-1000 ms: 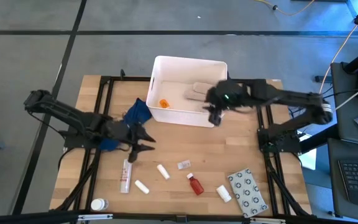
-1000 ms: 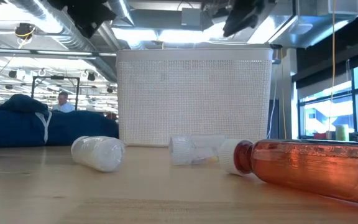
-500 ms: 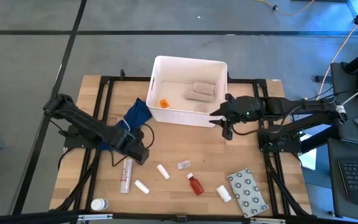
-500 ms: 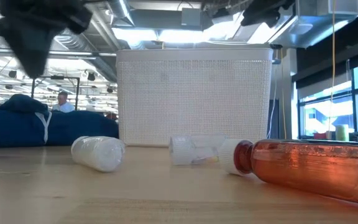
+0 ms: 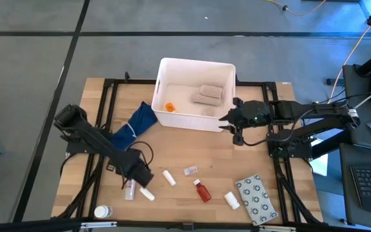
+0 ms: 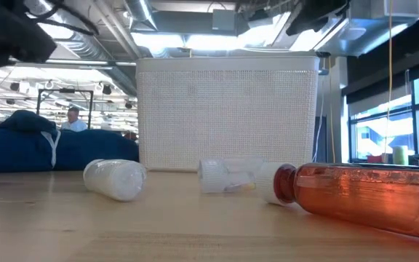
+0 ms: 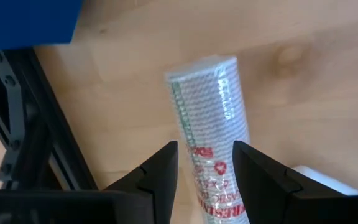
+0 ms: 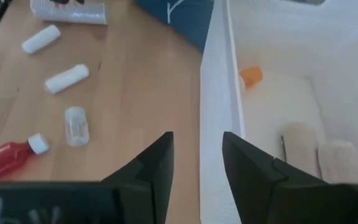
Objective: Pick & place medical supplies in basket/bin
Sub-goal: Put the light brown bandage into the white bin
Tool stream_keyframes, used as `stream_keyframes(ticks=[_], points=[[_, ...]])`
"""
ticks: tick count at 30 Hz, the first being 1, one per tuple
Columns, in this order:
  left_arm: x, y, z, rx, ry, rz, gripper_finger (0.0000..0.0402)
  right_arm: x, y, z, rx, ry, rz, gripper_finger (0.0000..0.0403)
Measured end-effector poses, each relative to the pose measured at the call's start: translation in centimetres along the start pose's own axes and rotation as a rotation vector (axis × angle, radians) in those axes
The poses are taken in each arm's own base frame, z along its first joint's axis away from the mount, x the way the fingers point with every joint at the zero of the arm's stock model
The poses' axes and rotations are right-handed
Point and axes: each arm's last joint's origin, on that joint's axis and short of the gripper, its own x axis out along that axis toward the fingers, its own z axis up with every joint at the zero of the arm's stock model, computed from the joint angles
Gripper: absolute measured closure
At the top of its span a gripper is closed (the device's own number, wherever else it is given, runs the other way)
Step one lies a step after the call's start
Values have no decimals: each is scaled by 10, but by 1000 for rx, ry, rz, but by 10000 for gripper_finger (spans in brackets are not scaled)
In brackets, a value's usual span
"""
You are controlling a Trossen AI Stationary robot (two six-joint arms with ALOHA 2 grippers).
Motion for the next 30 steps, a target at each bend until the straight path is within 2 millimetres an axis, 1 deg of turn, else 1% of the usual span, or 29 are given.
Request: stream_keyframes(ticks=[4,6,10,15,19,22,25,30], points=[[9,-5,-6,-10,6,19,256,0,0,-1,-1,9,0,264],[14,-7,-6,-21,40,58,256,0,0,-1,-1,10,1,264],[24,-13,-6,-16,38,99,256,0,0,-3,0,32,3,264],[32,-21,-2,10,70,105,256,0,0,-4,1,39,4,264],[33,-23,0,-2,74,107,263,0,0,-5,-3,57,4,264],[33,-23,0,-1,84,110,288,0,0,-6,-6,67,4,264],[33,-23,-1,-2,99,115,326,0,0,-7,-8,77,5,264],[33,-23,-1,50,109,115,389,0,0,-8,-9,87,5,264]])
